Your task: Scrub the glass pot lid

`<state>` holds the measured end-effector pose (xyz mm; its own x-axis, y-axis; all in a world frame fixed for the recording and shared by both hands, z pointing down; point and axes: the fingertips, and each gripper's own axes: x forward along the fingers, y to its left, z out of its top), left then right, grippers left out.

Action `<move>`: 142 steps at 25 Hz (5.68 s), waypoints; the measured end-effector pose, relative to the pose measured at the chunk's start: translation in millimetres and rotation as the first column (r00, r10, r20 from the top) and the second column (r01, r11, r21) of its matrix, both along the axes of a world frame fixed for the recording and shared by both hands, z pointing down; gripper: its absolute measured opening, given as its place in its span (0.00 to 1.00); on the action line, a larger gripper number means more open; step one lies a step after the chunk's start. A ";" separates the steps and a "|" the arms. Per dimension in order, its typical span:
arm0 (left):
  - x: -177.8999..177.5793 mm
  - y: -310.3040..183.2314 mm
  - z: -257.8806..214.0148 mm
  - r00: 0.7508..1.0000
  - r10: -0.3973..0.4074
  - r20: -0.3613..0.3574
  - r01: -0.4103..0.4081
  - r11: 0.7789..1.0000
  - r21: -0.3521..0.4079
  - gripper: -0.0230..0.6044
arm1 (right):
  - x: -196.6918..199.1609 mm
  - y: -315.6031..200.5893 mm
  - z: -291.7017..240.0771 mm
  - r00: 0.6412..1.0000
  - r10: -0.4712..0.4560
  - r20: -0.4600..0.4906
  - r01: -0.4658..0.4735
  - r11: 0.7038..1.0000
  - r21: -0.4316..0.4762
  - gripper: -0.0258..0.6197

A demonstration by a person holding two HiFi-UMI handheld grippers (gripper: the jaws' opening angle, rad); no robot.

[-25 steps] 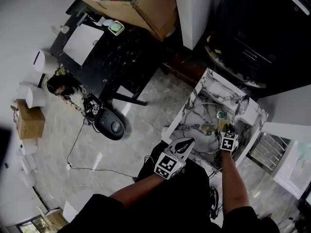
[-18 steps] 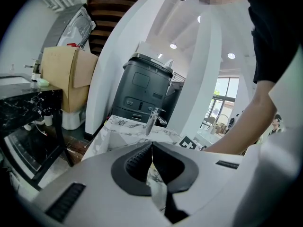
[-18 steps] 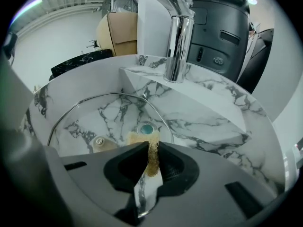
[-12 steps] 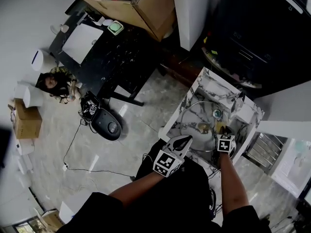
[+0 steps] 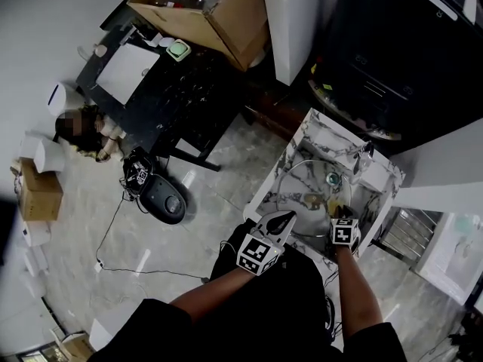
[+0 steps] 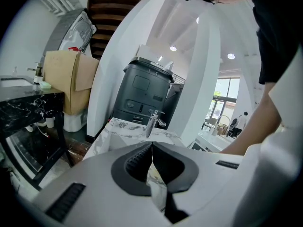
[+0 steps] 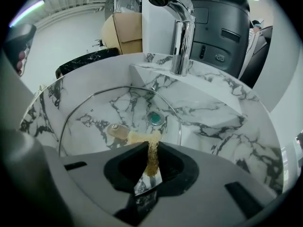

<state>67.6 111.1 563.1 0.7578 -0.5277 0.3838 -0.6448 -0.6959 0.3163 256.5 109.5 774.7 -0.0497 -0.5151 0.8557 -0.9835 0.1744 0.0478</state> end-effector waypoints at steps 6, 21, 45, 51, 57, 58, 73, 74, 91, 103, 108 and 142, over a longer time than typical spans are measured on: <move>4.3 0.1 -0.2 1.000 0.011 -0.003 -0.011 1.000 0.002 0.06 | -4.5 7.6 0.6 1.000 -0.027 -0.007 0.027 1.000 -0.007 0.13; -1.6 -9.3 7.6 1.000 0.022 -0.019 -0.022 1.000 -0.012 0.06 | -28.7 21.1 4.3 0.997 -0.078 0.014 0.079 0.992 -0.094 0.13; -37.8 -22.1 18.2 0.998 0.053 -0.018 -0.054 0.996 -0.074 0.06 | -79.0 14.1 9.2 0.979 -0.194 0.067 0.204 0.958 -0.203 0.13; -39.8 -25.2 19.0 0.997 0.077 -0.021 -0.079 0.994 -0.074 0.06 | -89.0 11.8 10.1 0.976 -0.197 0.097 0.214 0.952 -0.217 0.13; -47.6 -27.0 16.5 0.995 0.102 -0.015 -0.102 0.992 -0.078 0.06 | -106.8 9.3 11.0 0.968 -0.212 0.136 0.238 0.946 -0.218 0.13; -48.6 -28.7 15.7 0.995 0.103 -0.016 -0.104 0.992 -0.075 0.06 | -109.6 7.8 10.5 0.967 -0.214 0.141 0.242 0.946 -0.218 0.13; -64.6 -44.7 13.4 0.990 0.134 -0.032 -0.136 0.988 -0.070 0.06 | -141.6 0.2 8.2 0.960 -0.223 0.171 0.259 0.938 -0.229 0.13; -65.4 -45.4 14.0 0.990 0.138 -0.032 -0.140 0.988 -0.071 0.06 | -144.0 -1.5 8.7 0.959 -0.224 0.175 0.260 0.939 -0.226 0.13; -81.0 -73.0 12.6 0.983 0.185 -0.020 -0.185 0.982 -0.047 0.06 | -181.9 -25.1 8.4 0.952 -0.235 0.195 0.273 0.940 -0.204 0.13; -66.7 -74.2 10.9 0.967 0.255 0.017 -0.254 0.967 -0.016 0.06 | -186.3 -39.4 -0.9 0.949 -0.216 0.228 0.265 0.940 -0.213 0.13; -64.9 -79.7 13.6 0.970 0.242 0.020 -0.242 0.970 -0.030 0.06 | -189.6 -45.9 6.4 0.943 -0.209 0.260 0.259 0.950 -0.176 0.13; -48.8 -80.4 25.9 0.977 0.210 0.034 -0.206 0.975 -0.082 0.06 | -168.6 -92.9 10.6 0.941 -0.224 0.254 0.254 0.963 -0.091 0.13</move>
<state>18.7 30.7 589.0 0.8303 -0.3275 0.4509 -0.5022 -0.7906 0.3504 88.0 16.6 785.3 -0.3696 -0.3567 0.8580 -0.8919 0.3952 -0.2199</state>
